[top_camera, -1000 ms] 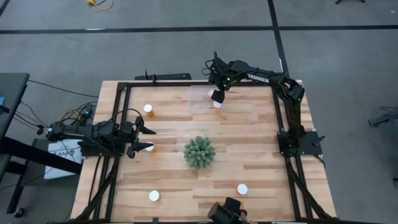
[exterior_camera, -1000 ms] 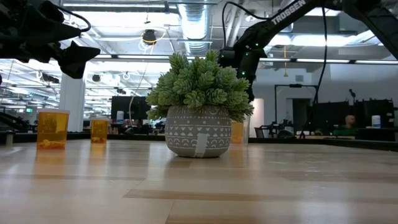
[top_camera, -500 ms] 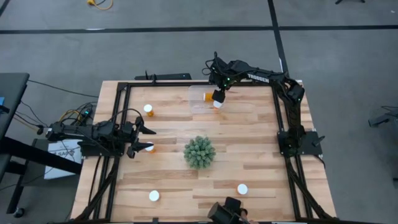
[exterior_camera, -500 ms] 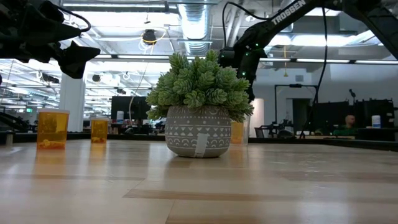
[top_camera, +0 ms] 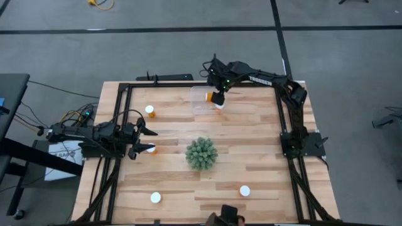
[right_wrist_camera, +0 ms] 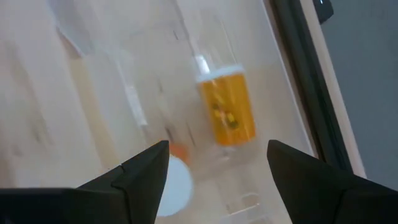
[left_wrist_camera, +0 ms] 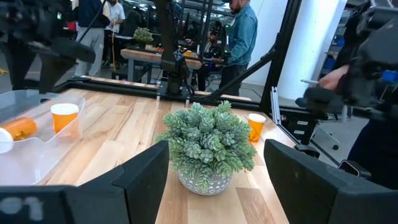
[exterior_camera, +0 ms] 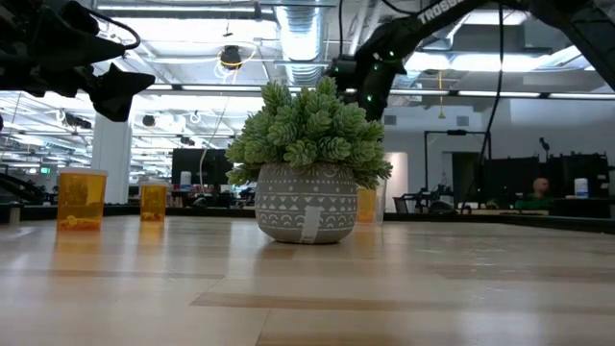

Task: Pick and place pill bottles into a basket
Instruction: Put the orange pill bottle into the transparent bin

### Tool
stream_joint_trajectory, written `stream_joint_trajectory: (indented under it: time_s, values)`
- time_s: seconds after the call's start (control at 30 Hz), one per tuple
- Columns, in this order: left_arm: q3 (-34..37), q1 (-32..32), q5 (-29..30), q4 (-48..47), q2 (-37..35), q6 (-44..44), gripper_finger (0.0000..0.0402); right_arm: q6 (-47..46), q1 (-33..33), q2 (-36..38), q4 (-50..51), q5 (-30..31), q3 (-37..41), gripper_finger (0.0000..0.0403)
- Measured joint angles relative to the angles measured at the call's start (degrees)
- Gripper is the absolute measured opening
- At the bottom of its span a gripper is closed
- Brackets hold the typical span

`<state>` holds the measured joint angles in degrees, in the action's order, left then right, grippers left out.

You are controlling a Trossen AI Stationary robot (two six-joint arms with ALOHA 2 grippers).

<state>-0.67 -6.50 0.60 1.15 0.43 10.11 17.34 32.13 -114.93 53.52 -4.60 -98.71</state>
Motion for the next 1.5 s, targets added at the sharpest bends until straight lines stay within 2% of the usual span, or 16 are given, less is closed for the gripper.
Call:
stream_joint_trajectory:
  time_s: [0.23,0.5,0.73,1.03,1.23,1.5]
  values:
    - [0.00,0.00,0.00,-0.02,-0.01,0.00,0.0254,-1.93,-4.08,4.78,2.44,-1.58,-3.89,0.0267]
    - [-0.01,0.00,0.01,-0.01,0.00,0.00,0.0254,-2.90,-10.91,11.94,12.78,-1.58,-4.01,0.0267]
    - [0.00,0.00,0.00,-0.02,0.00,0.02,0.0254,-4.32,-16.95,17.51,16.80,-1.73,-3.99,0.0267]
    - [0.00,0.00,0.00,0.00,0.01,0.00,0.0254,-6.30,-27.43,21.38,22.97,-2.11,-3.99,0.0265]
    - [-0.02,0.00,0.00,-0.01,0.00,0.00,0.0254,-8.11,-35.10,22.13,25.37,-5.13,-3.90,0.0265]
    - [-0.01,0.00,0.00,0.00,-0.01,0.00,0.0254,-14.11,-44.97,27.95,23.30,-4.55,4.23,0.0264]
